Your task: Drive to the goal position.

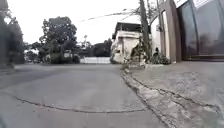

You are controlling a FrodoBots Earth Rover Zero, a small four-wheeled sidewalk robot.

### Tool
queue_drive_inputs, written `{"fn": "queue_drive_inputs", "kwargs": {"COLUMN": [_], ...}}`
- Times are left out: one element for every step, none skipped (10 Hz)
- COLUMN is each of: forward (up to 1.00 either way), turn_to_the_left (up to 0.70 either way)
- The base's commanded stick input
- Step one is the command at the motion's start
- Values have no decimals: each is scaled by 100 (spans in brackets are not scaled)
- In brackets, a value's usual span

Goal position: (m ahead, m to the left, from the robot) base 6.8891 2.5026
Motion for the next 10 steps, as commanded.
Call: {"fn": "queue_drive_inputs", "kwargs": {"forward": [100, 100, 100, 100, 100, 100, 100, 100, 100, 100], "turn_to_the_left": [8, 9, 30, 29, 1, 8, 15, 0, 0, 0]}}
